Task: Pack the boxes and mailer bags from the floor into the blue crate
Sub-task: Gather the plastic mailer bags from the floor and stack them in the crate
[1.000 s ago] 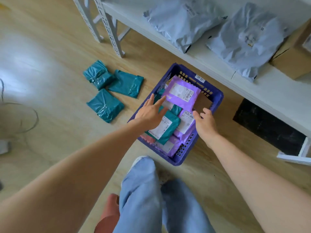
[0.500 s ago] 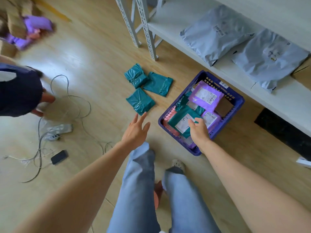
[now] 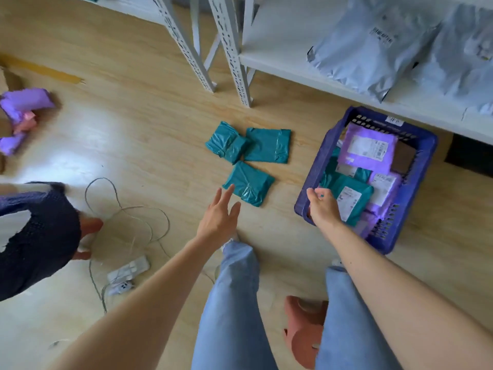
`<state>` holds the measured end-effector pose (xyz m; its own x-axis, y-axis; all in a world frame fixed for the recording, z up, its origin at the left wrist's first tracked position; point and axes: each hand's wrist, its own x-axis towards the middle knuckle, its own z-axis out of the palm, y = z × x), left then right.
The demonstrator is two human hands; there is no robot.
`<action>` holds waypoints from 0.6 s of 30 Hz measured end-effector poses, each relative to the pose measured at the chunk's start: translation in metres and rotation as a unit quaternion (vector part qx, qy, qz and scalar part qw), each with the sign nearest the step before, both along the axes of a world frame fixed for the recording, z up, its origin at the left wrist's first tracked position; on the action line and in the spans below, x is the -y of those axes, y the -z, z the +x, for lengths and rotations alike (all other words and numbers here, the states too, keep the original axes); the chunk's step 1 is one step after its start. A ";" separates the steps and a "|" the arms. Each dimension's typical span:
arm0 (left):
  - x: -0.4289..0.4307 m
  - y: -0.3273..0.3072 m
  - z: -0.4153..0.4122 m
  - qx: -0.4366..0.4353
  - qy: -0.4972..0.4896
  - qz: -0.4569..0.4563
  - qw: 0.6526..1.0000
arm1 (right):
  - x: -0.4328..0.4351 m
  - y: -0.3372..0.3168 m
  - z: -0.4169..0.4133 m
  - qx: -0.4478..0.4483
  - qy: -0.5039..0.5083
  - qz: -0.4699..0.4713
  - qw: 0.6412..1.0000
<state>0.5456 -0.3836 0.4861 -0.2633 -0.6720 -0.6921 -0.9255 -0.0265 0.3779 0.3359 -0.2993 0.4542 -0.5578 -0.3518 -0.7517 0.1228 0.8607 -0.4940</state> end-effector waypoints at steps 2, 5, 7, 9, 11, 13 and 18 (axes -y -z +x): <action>0.028 0.015 0.018 0.002 0.043 0.015 0.999 | 0.010 0.020 0.021 -0.005 0.024 0.029 0.999; 0.063 0.045 0.040 0.018 0.106 0.028 0.994 | 0.022 0.048 0.048 -0.009 0.052 0.040 0.998; 0.082 0.064 0.047 0.033 0.126 0.034 0.991 | 0.023 0.068 0.061 0.008 0.072 0.054 0.996; 0.095 0.084 0.050 0.045 0.138 0.042 0.989 | 0.021 0.090 0.071 0.017 0.071 0.060 0.996; 0.103 0.102 0.049 0.056 0.150 0.050 0.986 | 0.023 0.111 0.076 0.024 0.068 0.069 0.995; 0.108 0.117 0.049 0.061 0.157 0.057 0.984 | 0.029 0.125 0.077 0.036 0.062 0.073 0.995; 0.121 0.151 0.045 0.073 0.141 0.048 0.986 | 0.051 0.167 0.079 0.059 0.010 0.082 0.995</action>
<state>0.5901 -0.5043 0.3348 -0.3225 -0.5162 -0.7934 -0.9458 0.2096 0.2480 0.4146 -0.3508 0.2873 -0.4686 -0.2087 -0.8584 0.1887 0.9256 -0.3280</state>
